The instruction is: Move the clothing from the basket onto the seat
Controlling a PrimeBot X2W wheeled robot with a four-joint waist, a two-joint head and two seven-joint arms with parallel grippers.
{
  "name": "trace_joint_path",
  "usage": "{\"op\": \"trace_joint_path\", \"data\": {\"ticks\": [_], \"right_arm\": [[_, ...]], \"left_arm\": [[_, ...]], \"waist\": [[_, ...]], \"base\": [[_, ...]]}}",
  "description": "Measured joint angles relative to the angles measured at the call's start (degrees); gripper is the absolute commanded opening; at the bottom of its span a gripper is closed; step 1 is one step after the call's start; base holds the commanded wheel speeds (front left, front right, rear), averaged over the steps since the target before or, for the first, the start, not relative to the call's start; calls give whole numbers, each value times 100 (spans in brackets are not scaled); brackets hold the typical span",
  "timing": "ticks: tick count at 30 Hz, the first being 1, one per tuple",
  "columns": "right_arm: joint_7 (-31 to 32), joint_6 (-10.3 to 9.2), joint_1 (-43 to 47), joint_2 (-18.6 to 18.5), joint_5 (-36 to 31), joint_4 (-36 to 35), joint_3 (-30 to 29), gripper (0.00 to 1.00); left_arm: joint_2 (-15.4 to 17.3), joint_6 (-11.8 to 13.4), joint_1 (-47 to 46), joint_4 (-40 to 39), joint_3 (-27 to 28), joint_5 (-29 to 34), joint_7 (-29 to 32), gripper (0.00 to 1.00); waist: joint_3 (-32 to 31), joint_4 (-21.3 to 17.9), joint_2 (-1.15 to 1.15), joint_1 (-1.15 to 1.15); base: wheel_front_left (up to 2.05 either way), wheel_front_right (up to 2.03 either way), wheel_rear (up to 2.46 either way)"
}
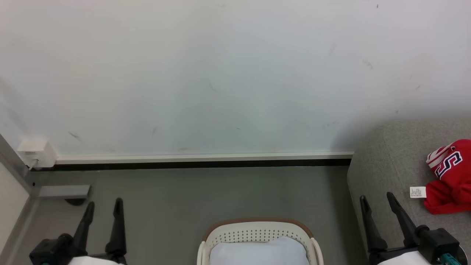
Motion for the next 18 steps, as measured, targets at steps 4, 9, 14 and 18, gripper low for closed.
{"op": "trace_joint_path", "data": {"ticks": [4, 9, 14, 18], "right_arm": [[-20, 0, -3, 101, -157, -144, -35, 100], [-21, 0, -4, 151, -298, -130, 35, 100], [-21, 0, -10, 178, -278, -101, 51, 100], [-21, 0, -10, 190, -193, -59, 102, 100]], "left_arm": [[-319, -225, 194, -54, 245, 516, 0, 100], [-527, -423, 226, 244, 314, 880, 0, 100], [-636, -495, 151, 411, 452, 1101, 0, 100], [-688, -521, 121, 489, 545, 1184, 0, 100]], "waist": [[16, -2, 0, 0], [45, -12, 0, 0], [45, -61, 0, 0], [45, -104, 0, 0]], "base": [[0, 0, 0], [0, 0, 0], [0, 0, 0], [0, 0, 0]]}}
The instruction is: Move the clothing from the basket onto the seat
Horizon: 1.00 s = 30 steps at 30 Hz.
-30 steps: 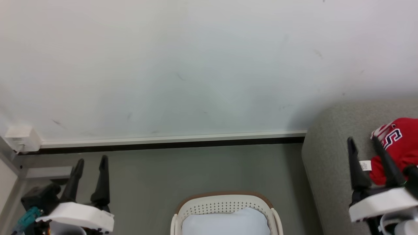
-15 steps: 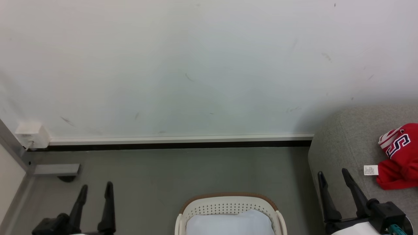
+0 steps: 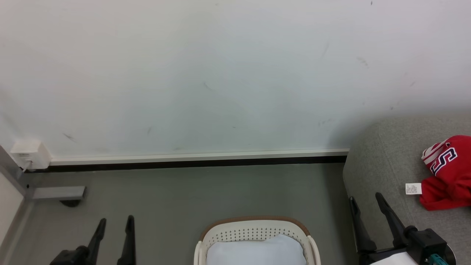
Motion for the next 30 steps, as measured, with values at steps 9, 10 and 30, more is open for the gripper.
{"op": "trace_joint_path", "data": {"ticks": [9, 10, 30], "right_arm": [[0, 0, -7, 8, 123, 52, 80, 100], [0, 0, -8, 8, 124, 57, 83, 100], [193, 0, 160, 3, 906, 232, 35, 0]], "left_arm": [[-57, -30, -68, 30, 185, 57, 0, 100], [-63, -31, -74, 30, 197, 59, 0, 100], [-170, -46, 14, 250, 168, -733, 271, 0]], "waist": [[-1, -35, 0, 0], [-1, -36, 0, 0], [16, -34, 0, 0]], "base": [[0, 0, 0], [0, 0, 0], [0, 0, 0]]}}
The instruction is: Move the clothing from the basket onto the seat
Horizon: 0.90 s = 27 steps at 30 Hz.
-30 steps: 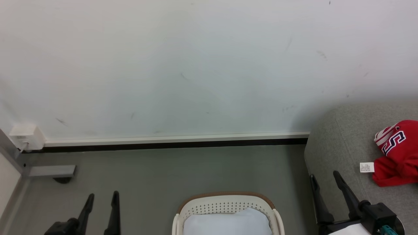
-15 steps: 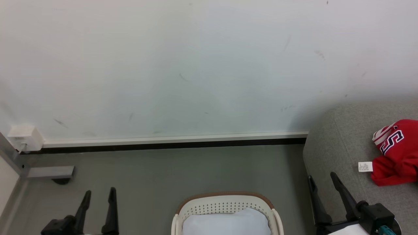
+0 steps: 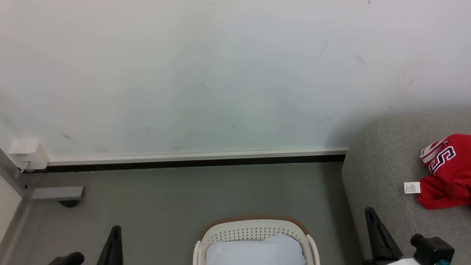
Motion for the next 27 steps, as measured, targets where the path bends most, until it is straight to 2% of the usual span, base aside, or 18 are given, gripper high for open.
{"op": "trace_joint_path", "data": {"ticks": [27], "right_arm": [[556, 0, -25, -68, 2404, -149, -377, 0]], "left_arm": [[-1, 1, -138, -162, 14, -2494, 603, 0]], "waist": [[47, 55, 0, 0]], "base": [[0, 0, 0]]}}
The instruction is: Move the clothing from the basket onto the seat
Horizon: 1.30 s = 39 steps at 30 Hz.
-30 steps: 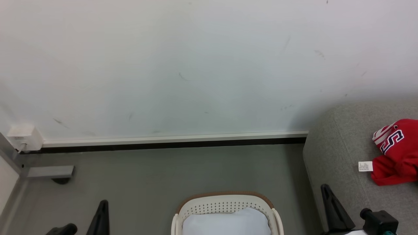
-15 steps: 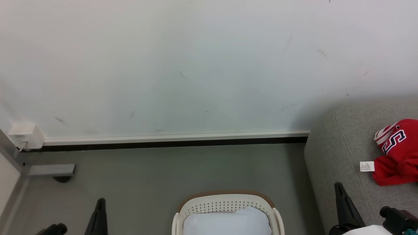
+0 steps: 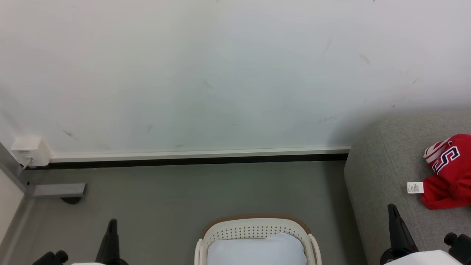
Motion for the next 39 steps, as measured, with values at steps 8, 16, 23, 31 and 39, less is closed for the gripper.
{"op": "trace_joint_path", "data": {"ticks": [8, 16, 23, 31, 39], "right_arm": [[153, 0, -10, -11, 592, -23, -113, 0], [296, 0, -15, -16, 1104, -52, -203, 0], [403, 0, -20, -21, 1547, -85, -292, 0], [523, 0, -26, -24, 2007, -114, -375, 0], [648, 0, -41, -26, 2425, -143, -471, 0]], "left_arm": [[-1, 0, -49, -27, 10, -567, 154, 0], [-1, 0, -101, -43, 20, -1168, 305, 0], [-1, 0, -135, -65, 27, -1585, 436, 0], [-2, 0, -164, -92, 46, -2084, 554, 0], [-2, 1, -219, -119, 60, -2554, 680, 0]], "waist": [[14, 16, 0, 0], [28, 32, 0, 0], [40, 47, 0, 0], [54, 63, 0, 0], [68, 79, 0, 0]], "base": [[0, 0, 0], [0, 0, 0], [0, 0, 0], [0, 0, 0], [0, 0, 0]]}}
